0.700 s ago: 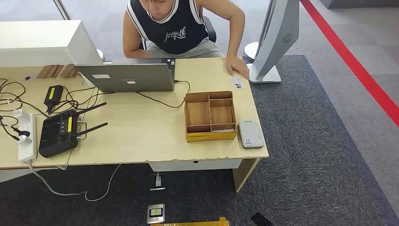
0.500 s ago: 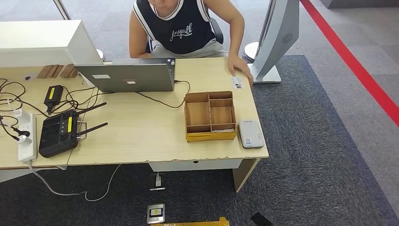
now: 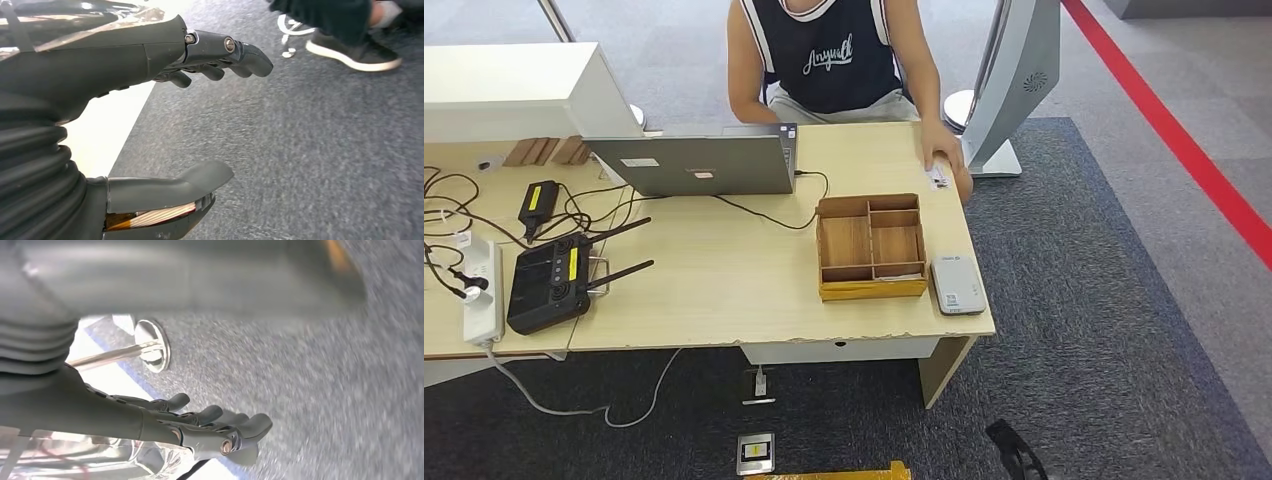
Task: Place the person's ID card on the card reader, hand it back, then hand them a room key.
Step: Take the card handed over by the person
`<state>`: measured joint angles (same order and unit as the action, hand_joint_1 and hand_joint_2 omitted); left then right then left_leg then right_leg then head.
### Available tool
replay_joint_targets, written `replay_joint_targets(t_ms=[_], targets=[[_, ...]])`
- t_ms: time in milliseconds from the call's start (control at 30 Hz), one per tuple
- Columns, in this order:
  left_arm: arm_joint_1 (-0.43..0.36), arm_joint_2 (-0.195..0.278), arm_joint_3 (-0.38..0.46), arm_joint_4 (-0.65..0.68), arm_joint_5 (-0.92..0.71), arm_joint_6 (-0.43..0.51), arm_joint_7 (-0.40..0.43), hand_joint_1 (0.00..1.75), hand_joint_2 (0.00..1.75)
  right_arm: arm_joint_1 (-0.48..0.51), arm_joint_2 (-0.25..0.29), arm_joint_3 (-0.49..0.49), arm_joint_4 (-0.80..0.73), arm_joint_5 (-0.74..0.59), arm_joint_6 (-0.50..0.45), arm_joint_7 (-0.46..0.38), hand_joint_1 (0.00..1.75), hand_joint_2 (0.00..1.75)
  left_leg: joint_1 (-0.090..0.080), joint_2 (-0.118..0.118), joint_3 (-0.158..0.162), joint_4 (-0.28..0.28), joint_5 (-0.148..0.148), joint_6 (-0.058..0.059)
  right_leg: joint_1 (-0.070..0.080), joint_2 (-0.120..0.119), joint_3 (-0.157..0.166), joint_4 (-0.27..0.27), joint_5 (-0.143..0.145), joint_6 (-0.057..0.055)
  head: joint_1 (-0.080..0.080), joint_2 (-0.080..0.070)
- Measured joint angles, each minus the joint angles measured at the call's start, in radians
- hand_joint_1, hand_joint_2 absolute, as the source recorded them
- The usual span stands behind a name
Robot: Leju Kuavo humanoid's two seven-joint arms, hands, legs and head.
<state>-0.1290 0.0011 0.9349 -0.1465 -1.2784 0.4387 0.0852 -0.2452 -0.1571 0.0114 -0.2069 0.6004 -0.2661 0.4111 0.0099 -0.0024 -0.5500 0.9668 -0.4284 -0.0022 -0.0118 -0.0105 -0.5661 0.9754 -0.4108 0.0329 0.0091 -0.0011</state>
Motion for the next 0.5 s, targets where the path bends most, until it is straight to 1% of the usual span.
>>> replay_joint_targets(t_ms=[67, 200, 267, 500], targets=[[0.000, 0.005, 0.000, 0.000, -0.009, -0.012, -0.023, 0.00, 1.75, -0.013, -0.031, -0.003, -0.005, -0.024, -0.025, -0.005, 0.00, 1.75, -0.001, 0.000, 0.000, 0.000, 0.000, 0.000, -0.001, 0.000, 0.000, 0.000, 0.000, 0.000, 0.000, 0.000], [0.000, 0.012, 0.000, 0.000, -0.016, -0.020, -0.038, 0.00, 1.75, -0.034, -0.088, -0.011, -0.012, -0.043, -0.037, -0.013, 0.00, 1.75, 0.000, 0.000, 0.000, 0.000, 0.000, 0.000, -0.001, 0.000, 0.000, 0.000, 0.000, 0.000, 0.000, 0.000], [0.000, 0.013, 0.000, 0.000, -0.018, -0.022, -0.041, 0.00, 1.75, -0.034, -0.099, -0.012, -0.015, -0.048, -0.044, -0.016, 0.00, 1.75, 0.000, 0.000, 0.000, 0.000, 0.000, 0.000, -0.001, 0.000, 0.000, 0.000, 0.000, 0.000, 0.000, 0.000], [0.000, 0.013, 0.000, 0.000, -0.018, -0.022, -0.043, 0.00, 1.75, -0.035, -0.100, -0.013, -0.015, -0.049, -0.047, -0.016, 0.00, 1.75, 0.000, 0.000, 0.000, 0.000, 0.000, 0.000, -0.001, 0.000, 0.000, 0.000, 0.000, 0.000, 0.000, 0.000]])
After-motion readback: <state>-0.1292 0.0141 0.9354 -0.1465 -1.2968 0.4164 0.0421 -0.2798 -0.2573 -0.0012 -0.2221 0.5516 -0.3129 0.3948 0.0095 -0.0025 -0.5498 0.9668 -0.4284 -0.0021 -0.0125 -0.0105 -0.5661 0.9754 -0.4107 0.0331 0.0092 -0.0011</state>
